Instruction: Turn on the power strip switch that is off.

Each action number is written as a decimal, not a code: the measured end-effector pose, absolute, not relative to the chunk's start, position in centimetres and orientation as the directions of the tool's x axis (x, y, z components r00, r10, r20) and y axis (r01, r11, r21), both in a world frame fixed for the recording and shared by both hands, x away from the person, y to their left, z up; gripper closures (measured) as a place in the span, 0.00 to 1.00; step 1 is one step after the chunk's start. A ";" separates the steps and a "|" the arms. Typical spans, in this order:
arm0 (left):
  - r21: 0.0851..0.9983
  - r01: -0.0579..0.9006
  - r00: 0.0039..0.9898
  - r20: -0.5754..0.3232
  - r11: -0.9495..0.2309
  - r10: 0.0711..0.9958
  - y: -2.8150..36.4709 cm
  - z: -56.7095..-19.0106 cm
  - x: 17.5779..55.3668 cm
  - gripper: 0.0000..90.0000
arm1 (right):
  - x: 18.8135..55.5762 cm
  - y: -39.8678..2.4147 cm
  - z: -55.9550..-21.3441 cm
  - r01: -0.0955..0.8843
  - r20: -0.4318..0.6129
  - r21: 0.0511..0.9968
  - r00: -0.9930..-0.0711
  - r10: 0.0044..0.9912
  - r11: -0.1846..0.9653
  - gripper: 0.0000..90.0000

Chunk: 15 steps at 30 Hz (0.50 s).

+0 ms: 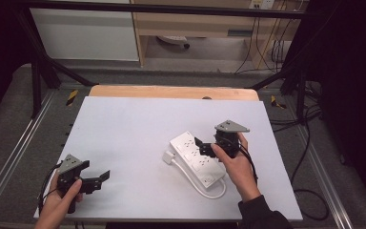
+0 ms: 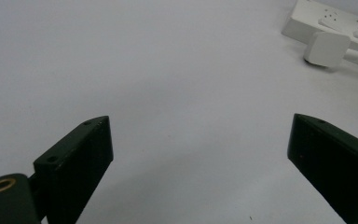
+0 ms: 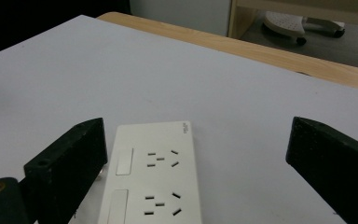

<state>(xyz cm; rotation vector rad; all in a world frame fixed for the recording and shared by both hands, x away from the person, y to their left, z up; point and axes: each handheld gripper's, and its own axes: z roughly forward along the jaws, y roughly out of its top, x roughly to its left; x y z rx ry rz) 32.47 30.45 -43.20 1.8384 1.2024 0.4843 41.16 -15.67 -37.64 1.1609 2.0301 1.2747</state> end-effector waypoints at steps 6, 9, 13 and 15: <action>0.823 0.545 0.457 -0.131 -0.160 0.880 30.5 -43.2 32.5 0.07 | 40.6 -17.3 -37.4 0.406 0.048 0.893 -0.511 0.858 0.193 0.06; 0.822 0.546 0.455 -0.132 -0.159 0.881 30.5 -43.2 32.5 0.07 | 40.5 -17.9 -37.3 0.405 0.051 0.896 -0.504 0.862 0.184 0.06; 0.821 0.549 0.451 -0.135 -0.155 0.882 30.6 -43.2 32.5 0.07 | 40.2 -18.9 -37.2 0.408 0.057 0.897 -0.490 0.870 0.171 0.07; 0.821 0.550 0.450 -0.133 -0.156 0.883 30.6 -43.2 32.5 0.07 | 40.0 -19.6 -37.2 0.411 0.062 0.897 -0.480 0.875 0.162 0.07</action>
